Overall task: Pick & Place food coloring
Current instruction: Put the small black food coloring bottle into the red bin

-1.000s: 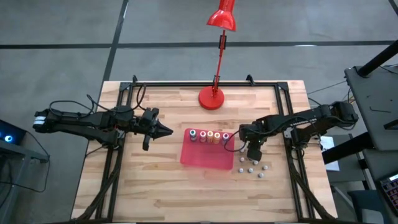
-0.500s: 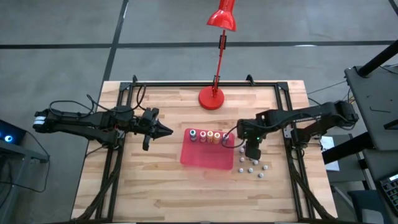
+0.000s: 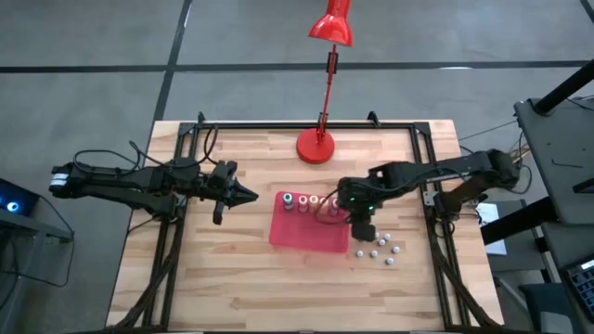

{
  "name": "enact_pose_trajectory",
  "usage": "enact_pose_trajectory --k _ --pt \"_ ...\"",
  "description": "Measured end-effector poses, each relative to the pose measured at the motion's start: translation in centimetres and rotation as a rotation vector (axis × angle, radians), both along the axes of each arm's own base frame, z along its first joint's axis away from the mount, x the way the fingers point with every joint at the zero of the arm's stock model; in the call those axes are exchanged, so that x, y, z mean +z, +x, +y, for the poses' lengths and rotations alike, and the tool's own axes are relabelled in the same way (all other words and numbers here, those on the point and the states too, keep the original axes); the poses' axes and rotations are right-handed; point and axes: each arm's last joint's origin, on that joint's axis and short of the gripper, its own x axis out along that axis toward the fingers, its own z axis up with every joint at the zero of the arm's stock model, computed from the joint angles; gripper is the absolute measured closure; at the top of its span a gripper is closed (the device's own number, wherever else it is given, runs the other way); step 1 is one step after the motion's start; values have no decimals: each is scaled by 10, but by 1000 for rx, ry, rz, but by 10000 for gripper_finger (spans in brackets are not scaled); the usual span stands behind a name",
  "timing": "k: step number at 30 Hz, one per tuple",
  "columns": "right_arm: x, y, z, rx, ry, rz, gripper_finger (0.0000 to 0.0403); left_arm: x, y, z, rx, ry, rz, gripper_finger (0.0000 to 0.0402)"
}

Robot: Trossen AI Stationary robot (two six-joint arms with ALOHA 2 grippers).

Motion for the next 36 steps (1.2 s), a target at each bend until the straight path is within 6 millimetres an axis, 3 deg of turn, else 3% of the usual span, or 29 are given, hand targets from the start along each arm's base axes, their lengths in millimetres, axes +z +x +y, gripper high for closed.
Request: enact_pose_trajectory --k 7,17,31,36 --pt "-1 52 4 149 -50 -20 335 0 0 0 0 0 0 402" --pt "-24 113 9 292 -96 16 335 0 0 0 0 0 0 402" --pt "-82 142 12 269 -82 164 335 0 0 0 0 0 0 402" --pt "-91 145 12 239 -90 184 335 0 0 0 0 0 0 402"
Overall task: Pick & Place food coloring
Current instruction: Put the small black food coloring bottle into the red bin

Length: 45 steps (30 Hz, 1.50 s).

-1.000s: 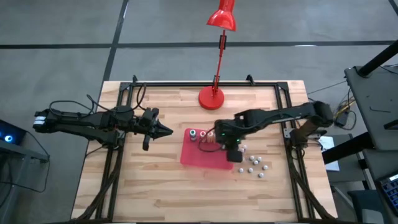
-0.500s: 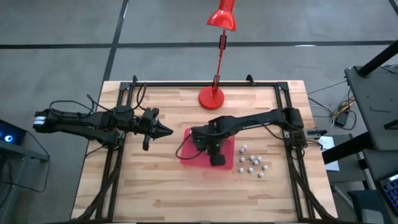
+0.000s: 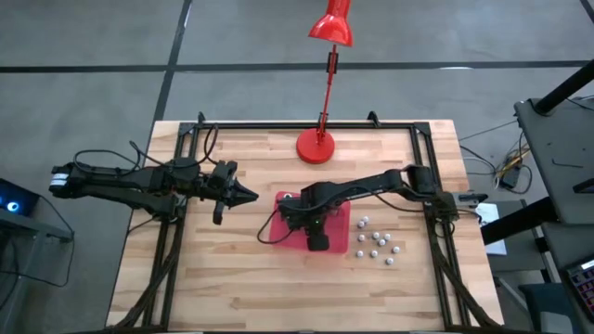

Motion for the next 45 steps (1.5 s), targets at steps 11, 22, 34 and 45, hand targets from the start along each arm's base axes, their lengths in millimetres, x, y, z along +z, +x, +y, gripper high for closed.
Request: enact_pose_trajectory --k 11,22,34,45 --pt "-2 2 -1 -49 -40 -7 335 0 0 0 0 0 0 402" --pt "33 -1 -1 -41 -35 -29 335 0 0 0 0 -6 1 402" --pt "71 -15 6 342 -57 -62 335 0 0 0 -2 -6 1 402" --pt "71 -13 6 819 -114 -149 335 1 -2 0 -6 25 -9 402"
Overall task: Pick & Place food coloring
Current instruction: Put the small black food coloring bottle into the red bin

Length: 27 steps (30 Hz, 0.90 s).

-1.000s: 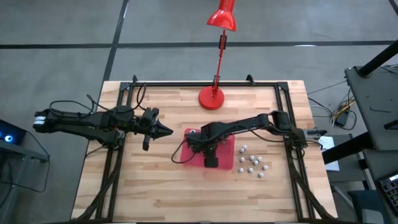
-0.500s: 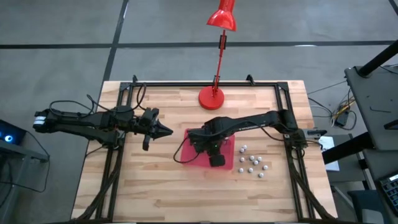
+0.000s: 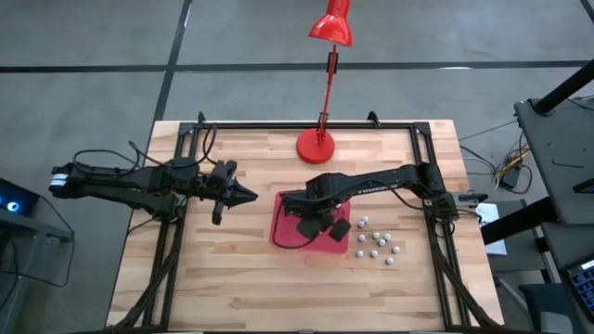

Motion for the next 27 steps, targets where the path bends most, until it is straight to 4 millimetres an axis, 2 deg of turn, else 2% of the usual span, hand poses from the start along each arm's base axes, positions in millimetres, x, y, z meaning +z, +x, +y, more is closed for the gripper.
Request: enact_pose_trajectory --k 10,18,27 --pt "-6 4 0 53 -4 -48 335 1 -20 2 53 115 24 402" --pt "-30 -1 0 151 -21 -3 335 0 -26 2 47 121 39 402" --pt "-52 -2 0 227 -44 -33 335 1 -26 2 48 115 37 402"
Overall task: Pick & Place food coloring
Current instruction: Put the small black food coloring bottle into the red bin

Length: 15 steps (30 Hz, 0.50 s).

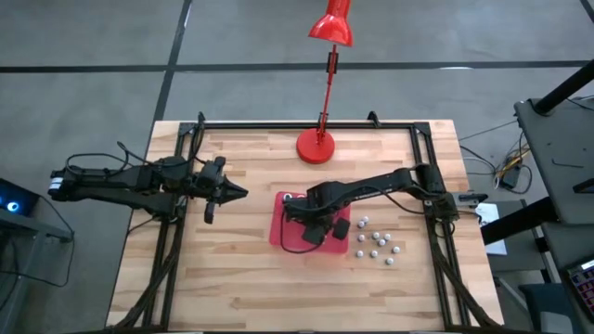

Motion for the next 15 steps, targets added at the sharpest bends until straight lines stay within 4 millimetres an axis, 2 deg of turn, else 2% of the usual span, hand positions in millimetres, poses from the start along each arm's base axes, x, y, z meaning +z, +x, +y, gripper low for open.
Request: enact_pose_trajectory --k 4,15 --pt "-9 2 -1 -28 -40 -34 335 0 0 0 1 -4 0 402" --pt "-28 -6 -3 -27 -66 9 335 0 0 0 4 -26 1 402"
